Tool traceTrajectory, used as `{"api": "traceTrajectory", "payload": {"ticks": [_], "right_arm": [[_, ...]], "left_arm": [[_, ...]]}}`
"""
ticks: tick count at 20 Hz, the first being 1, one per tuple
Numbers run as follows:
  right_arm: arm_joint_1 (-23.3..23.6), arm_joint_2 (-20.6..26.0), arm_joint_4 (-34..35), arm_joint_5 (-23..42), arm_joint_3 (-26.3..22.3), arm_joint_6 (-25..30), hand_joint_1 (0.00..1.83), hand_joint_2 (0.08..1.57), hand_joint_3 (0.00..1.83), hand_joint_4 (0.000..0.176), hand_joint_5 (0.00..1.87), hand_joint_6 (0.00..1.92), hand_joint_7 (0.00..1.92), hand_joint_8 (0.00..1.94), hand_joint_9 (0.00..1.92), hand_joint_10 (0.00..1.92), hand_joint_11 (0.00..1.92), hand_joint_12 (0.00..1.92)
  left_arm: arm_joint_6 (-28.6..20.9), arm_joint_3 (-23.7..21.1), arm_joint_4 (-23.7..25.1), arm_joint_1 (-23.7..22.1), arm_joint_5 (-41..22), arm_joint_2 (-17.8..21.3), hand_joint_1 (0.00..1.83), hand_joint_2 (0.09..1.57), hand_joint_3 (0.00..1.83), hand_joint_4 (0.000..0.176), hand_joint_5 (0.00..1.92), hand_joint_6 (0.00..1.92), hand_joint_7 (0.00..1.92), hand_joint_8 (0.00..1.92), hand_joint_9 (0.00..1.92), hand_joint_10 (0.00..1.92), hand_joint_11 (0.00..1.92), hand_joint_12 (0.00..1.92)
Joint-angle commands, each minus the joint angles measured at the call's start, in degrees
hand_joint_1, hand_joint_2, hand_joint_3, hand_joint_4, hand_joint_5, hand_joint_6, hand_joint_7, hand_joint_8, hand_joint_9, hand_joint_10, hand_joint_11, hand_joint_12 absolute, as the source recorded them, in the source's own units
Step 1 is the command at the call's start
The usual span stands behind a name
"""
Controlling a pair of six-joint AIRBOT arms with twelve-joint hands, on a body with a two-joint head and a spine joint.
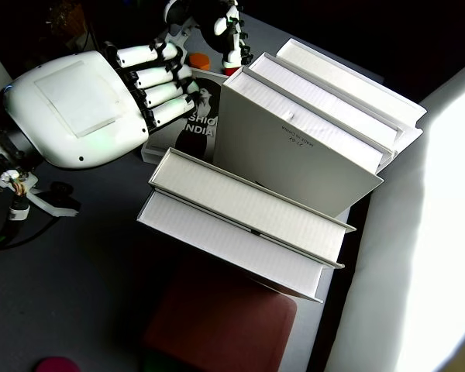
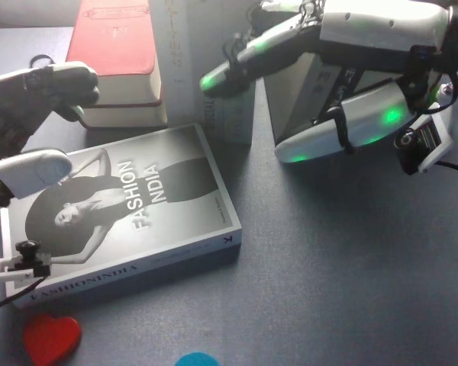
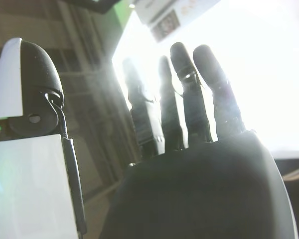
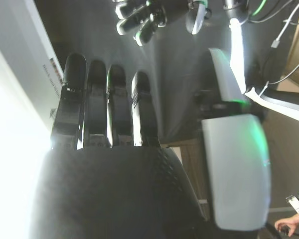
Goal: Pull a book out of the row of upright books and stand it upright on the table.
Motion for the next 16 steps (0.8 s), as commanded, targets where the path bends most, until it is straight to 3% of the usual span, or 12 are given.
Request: {"api": "traceTrajectory", "payload": {"ticks": [1, 3, 4, 5, 6, 7, 8, 9, 12, 13, 15, 16], "right_arm": [[0.68, 0.25, 4.78, 4.76, -0.26, 0.14, 0.69, 1.07, 0.0, 0.0, 0.44, 0.0, 0.5, 0.0, 0.44, 0.1, 0.0, 1.2], [0.68, 1.84, 6.15, 4.74, -0.77, -1.19, 0.82, 1.08, 0.0, 0.01, 0.42, 0.0, 0.41, 0.0, 0.38, 0.04, 0.0, 1.04], [0.68, 2.89, 7.03, 4.74, -1.19, -1.84, 0.86, 1.08, 0.0, 0.028, 0.41, 0.0, 0.38, 0.0, 0.35, 0.03, 0.0, 1.04], [0.66, 3.62, 7.83, 4.74, -1.71, -2.67, 0.84, 1.05, 0.0, 0.063, 0.41, 0.0, 0.37, 0.0, 0.34, 0.02, 0.0, 1.13], [0.66, 4.15, 8.5, 4.7, -2.14, -3.76, 0.86, 1.03, 0.0, 0.063, 0.42, 0.0, 0.36, 0.0, 0.35, 0.02, 0.0, 1.25], [0.56, 4.38, 9.08, 4.7, -2.29, -4.35, 0.91, 1.05, 0.0, 0.022, 0.41, 0.01, 0.35, 0.0, 0.37, 0.03, 0.0, 1.43], [0.4, 4.59, 9.61, 4.7, -2.38, -4.83, 0.93, 1.05, 0.0, 0.032, 0.43, 0.01, 0.38, 0.01, 0.41, 0.05, 0.0, 1.54], [0.25, 4.71, 9.99, 4.7, -2.41, -5.04, 0.94, 1.06, 0.0, 0.021, 0.43, 0.01, 0.42, 0.02, 0.46, 0.07, 0.0, 1.61], [-0.38, 5.38, 11.16, 4.72, -2.91, -5.76, 0.92, 1.06, 0.0, 0.026, 0.43, 0.01, 0.4, 0.01, 0.44, 0.08, 0.0, 1.64], [-0.46, 5.5, 11.26, 4.72, -2.99, -5.77, 0.94, 1.06, 0.0, 0.047, 0.44, 0.01, 0.38, 0.0, 0.41, 0.07, 0.0, 1.61], [-0.53, 5.8, 11.36, 4.73, -3.24, -5.9, 0.96, 1.06, 0.0, 0.048, 0.44, 0.01, 0.39, 0.01, 0.42, 0.09, 0.0, 1.53], [-0.54, 5.9, 11.36, 4.73, -3.36, -5.97, 0.92, 1.05, 0.0, 0.064, 0.43, 0.0, 0.39, 0.0, 0.42, 0.1, 0.0, 1.5]], "left_arm": [[-0.65, 0.42, -1.48, -0.63, -6.09, 0.3, 1.17, 0.91, 0.0, 0.0, 0.77, 0.03, 0.6, 0.01, 0.34, 0.82, 0.04, 1.78], [-0.65, 0.67, -0.86, -1.1, -5.55, 0.32, 1.16, 0.91, 0.0, 0.0, 0.76, 0.03, 0.59, 0.01, 0.33, 0.82, 0.06, 1.76], [-0.65, 0.77, -0.42, -1.46, -5.26, 0.33, 1.15, 0.91, 0.0, 0.0, 0.75, 0.02, 0.58, 0.0, 0.32, 0.82, 0.06, 1.76], [-0.65, 0.87, -0.03, -1.81, -4.97, 0.34, 1.14, 0.9, 0.0, 0.0, 0.75, 0.02, 0.58, 0.0, 0.33, 0.82, 0.07, 1.76], [-0.65, 1.04, 0.19, -1.97, -4.79, 0.34, 1.16, 0.9, 0.0, 0.0, 0.75, 0.02, 0.59, 0.0, 0.33, 0.81, 0.09, 1.75], [-0.65, 1.19, 0.19, -1.95, -4.78, 0.3, 1.17, 0.91, 0.0, 0.0, 0.74, 0.01, 0.58, 0.0, 0.33, 0.8, 0.09, 1.74], [-0.65, 1.28, 0.19, -1.94, -4.77, 0.27, 1.18, 0.91, 0.0, 0.0, 0.74, 0.01, 0.58, 0.0, 0.34, 0.81, 0.11, 1.72], [-0.65, 1.29, 0.28, -1.94, -4.69, 0.28, 1.18, 0.92, 0.0, 0.0, 0.72, 0.0, 0.57, 0.0, 0.32, 0.85, 0.1, 1.73], [-0.65, 1.25, 0.45, -2.07, -4.68, 0.42, 1.17, 0.91, 0.0, 0.0, 0.72, 0.0, 0.57, 0.0, 0.32, 0.87, 0.14, 1.72], [-0.65, 1.21, 0.45, -2.07, -4.73, 0.43, 1.17, 0.92, 0.0, 0.0, 0.71, 0.0, 0.56, 0.0, 0.31, 0.86, 0.13, 1.71], [-0.65, 1.18, 0.48, -2.07, -4.92, 0.42, 1.17, 0.93, 0.01, 0.0, 0.7, 0.0, 0.53, 0.0, 0.3, 0.86, 0.13, 1.71], [-0.65, 1.19, 0.48, -2.07, -4.98, 0.41, 1.19, 0.91, 0.0, 0.0, 0.71, 0.01, 0.55, 0.01, 0.29, 0.91, 0.15, 1.72]]}}
